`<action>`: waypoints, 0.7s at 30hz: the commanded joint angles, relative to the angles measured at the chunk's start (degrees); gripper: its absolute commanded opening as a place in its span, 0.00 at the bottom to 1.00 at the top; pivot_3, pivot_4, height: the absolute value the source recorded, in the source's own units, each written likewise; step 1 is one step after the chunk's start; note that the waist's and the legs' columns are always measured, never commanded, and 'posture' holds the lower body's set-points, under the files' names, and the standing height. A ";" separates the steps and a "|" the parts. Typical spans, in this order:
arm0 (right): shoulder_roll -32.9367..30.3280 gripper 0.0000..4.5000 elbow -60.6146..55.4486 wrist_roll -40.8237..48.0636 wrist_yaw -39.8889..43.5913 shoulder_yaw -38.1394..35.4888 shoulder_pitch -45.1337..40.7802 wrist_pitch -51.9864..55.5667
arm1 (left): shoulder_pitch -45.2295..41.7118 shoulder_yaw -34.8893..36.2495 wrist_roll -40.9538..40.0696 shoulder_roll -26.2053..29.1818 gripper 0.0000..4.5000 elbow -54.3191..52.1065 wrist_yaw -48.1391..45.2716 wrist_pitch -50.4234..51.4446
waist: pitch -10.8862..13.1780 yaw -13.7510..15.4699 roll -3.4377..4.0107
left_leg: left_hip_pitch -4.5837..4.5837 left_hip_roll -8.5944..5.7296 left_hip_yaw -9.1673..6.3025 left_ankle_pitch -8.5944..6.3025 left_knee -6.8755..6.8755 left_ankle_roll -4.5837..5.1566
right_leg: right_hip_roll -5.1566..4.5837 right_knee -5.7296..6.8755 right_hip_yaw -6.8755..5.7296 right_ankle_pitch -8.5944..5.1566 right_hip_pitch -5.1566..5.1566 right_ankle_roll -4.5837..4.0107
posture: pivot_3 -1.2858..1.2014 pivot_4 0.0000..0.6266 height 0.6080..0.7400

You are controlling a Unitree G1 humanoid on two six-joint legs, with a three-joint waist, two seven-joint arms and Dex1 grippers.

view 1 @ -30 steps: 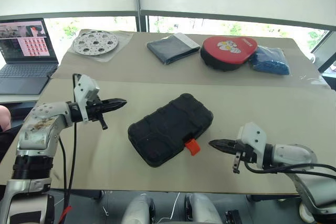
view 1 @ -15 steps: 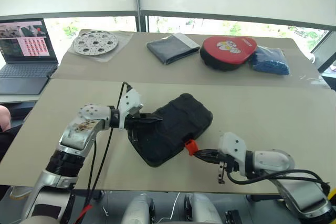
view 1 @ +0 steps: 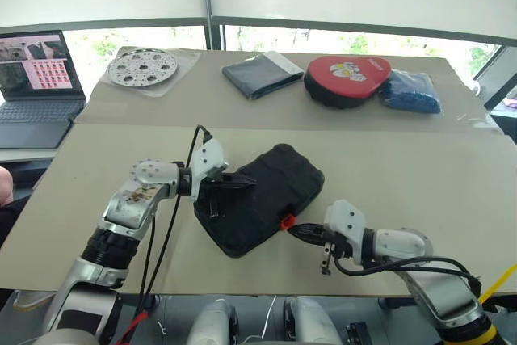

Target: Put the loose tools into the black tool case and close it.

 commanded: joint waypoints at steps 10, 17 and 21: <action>1.99 0.00 -1.55 2.00 -1.03 -3.60 -0.24 -4.16 | 1.72 -3.45 3.55 0.71 0.03 0.38 -0.36 1.23 | -0.03 -0.13 0.02 | 0.09 0.06 0.00 -0.03 0.00 0.06 | 0.06 0.11 0.04 0.04 0.02 -0.06 | 0.52 0.24 1.00; 1.33 0.13 -4.20 8.93 -4.73 -8.92 2.55 10.78 | 2.13 -3.40 3.52 1.02 0.00 -0.53 -0.63 2.17 | -0.09 0.16 0.06 | 0.09 0.09 0.00 -0.02 0.00 0.04 | 0.05 0.12 0.04 0.04 0.03 -0.08 | 0.52 0.24 1.00; 2.59 0.41 -6.71 10.90 -7.71 -7.49 3.96 18.03 | 1.81 -3.47 3.60 0.97 0.00 -0.34 -0.76 2.36 | -0.15 0.18 0.14 | 0.09 0.12 0.00 -0.04 -0.02 0.06 | 0.06 0.12 0.03 0.01 0.02 -0.13 | 0.52 0.24 1.00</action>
